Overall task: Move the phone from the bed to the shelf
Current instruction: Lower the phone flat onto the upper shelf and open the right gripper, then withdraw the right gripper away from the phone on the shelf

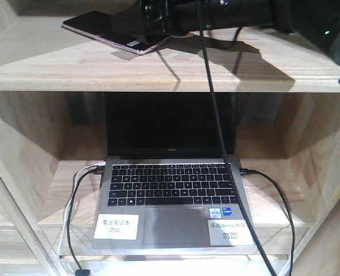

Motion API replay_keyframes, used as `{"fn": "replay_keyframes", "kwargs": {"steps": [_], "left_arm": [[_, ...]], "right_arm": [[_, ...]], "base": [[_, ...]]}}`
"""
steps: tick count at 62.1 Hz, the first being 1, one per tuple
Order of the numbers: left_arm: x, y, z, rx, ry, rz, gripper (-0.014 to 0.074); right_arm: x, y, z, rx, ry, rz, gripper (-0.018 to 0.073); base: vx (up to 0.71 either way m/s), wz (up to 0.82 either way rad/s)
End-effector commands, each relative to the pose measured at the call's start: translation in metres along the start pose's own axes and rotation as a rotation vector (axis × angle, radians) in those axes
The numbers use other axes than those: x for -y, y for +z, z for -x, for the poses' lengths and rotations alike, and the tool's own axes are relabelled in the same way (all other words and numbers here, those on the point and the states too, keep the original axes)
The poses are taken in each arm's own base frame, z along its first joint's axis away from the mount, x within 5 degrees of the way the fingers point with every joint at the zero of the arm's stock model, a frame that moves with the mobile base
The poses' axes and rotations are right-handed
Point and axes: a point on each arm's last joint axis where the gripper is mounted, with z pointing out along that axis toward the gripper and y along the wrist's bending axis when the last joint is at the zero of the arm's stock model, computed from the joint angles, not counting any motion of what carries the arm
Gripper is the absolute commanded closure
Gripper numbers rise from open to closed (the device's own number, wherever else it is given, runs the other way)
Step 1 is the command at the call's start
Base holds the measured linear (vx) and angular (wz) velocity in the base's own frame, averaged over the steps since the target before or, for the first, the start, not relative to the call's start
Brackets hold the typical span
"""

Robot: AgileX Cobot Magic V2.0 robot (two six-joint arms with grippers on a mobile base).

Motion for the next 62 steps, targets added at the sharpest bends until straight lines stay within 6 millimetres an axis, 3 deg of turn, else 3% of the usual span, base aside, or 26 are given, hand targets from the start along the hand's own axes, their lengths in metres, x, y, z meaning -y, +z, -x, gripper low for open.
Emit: {"fn": "replay_keyframes", "kwargs": {"steps": [1, 18, 30, 41, 57, 62], "left_arm": [[-0.001, 0.000, 0.006, 0.077, -0.012, 0.004, 0.0596], [-0.001, 0.000, 0.006, 0.077, -0.012, 0.004, 0.0596], [-0.001, 0.000, 0.006, 0.077, -0.012, 0.004, 0.0596], [-0.001, 0.000, 0.006, 0.077, -0.012, 0.004, 0.0596], [-0.001, 0.000, 0.006, 0.077, -0.012, 0.004, 0.0596], [-0.001, 0.000, 0.006, 0.077, -0.012, 0.004, 0.0596]], "right_arm": [[-0.017, -0.033, 0.037, 0.128, -0.041, -0.028, -0.0006], [-0.038, -0.065, 0.058, 0.170, -0.115, -0.049, 0.0007], [-0.054, -0.093, 0.072, 0.176, -0.157, -0.092, 0.0074], [-0.068, -0.117, 0.077, 0.141, -0.176, -0.124, 0.0218], [-0.080, -0.136, 0.076, 0.078, -0.183, -0.131, 0.0573], [-0.084, -0.141, 0.078, 0.083, -0.172, -0.127, 0.0571]], "base": [[0.00, 0.00], [0.00, 0.00], [0.00, 0.00], [0.00, 0.00], [0.00, 0.00], [0.00, 0.00]]}}
